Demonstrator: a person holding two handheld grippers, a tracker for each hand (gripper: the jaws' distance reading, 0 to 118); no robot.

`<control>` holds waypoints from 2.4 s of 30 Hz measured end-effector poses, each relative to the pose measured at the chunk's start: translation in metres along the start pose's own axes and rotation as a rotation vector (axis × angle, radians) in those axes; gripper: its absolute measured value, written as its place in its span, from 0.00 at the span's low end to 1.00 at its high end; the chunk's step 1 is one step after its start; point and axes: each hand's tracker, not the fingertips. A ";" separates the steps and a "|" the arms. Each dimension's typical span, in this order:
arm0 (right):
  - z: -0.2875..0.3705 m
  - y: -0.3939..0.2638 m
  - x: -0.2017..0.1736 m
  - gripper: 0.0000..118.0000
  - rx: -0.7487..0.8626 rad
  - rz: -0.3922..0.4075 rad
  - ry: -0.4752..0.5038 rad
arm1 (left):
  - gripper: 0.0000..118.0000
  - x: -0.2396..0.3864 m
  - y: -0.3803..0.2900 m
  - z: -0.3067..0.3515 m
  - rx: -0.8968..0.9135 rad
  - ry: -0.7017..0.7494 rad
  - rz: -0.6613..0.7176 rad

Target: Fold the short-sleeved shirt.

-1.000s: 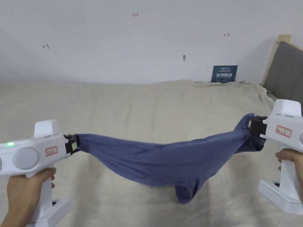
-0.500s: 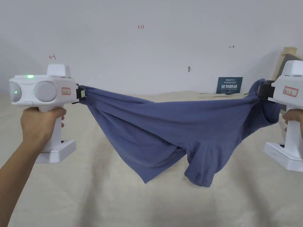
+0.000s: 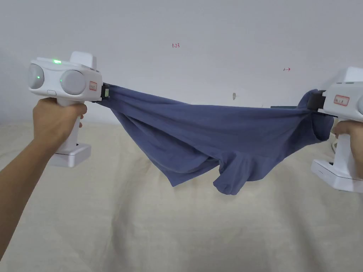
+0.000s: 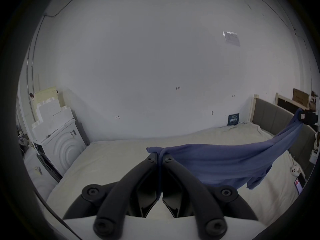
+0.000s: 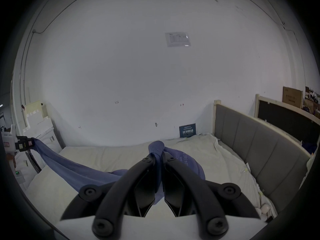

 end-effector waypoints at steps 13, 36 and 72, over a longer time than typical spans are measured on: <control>-0.011 -0.159 0.019 0.03 -0.267 0.004 -0.018 | 0.00 0.021 -0.176 -0.021 -0.241 -0.050 -0.004; 0.177 -0.363 0.071 0.03 -0.525 -0.141 -0.061 | 0.00 0.004 -0.430 0.147 -0.538 -0.125 0.129; 0.270 -0.252 0.033 0.86 -0.195 0.000 -0.075 | 0.95 0.029 -0.317 0.209 -0.212 -0.113 0.211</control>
